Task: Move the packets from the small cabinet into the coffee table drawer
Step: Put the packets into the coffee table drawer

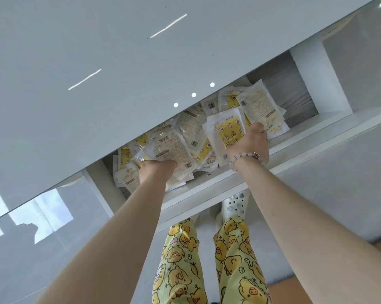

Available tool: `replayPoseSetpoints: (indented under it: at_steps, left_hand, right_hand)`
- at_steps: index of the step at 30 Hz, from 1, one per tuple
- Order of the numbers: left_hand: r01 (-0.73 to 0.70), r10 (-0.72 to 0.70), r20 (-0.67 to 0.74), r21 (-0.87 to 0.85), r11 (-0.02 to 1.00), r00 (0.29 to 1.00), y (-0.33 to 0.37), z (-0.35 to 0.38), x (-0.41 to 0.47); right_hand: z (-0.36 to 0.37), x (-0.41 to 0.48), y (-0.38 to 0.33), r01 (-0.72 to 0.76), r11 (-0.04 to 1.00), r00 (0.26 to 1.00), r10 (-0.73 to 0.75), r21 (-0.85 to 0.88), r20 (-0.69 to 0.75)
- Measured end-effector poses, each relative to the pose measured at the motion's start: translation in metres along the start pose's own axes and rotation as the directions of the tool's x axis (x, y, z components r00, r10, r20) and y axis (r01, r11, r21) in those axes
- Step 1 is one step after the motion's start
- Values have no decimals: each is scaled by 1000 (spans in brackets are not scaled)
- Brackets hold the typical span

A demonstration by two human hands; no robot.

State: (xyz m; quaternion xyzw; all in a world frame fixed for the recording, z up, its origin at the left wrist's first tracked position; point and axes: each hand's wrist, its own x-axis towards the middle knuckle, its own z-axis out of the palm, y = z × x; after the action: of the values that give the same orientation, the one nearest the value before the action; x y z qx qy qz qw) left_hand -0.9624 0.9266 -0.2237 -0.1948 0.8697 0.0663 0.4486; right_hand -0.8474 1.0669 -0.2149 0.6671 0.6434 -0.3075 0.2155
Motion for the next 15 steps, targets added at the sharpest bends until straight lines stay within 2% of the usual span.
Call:
replayPoseSetpoints:
  at_steps: [8,12,15]
  left_hand:
    - [-24,25,88,-12,1000,996,-1,-36,-39]
    - [-100,107,116,-65,993,987,14,-74,-82]
    - [-239,242,89,-52,970,966,33,-111,-119]
  right_hand:
    - [-38,-38,-15,61,998,998,-61,23,4]
    - [-82,-62,-34,121,992,992,-119,47,-44]
    - [-127,-84,-58,247,968,966,-242,43,-89]
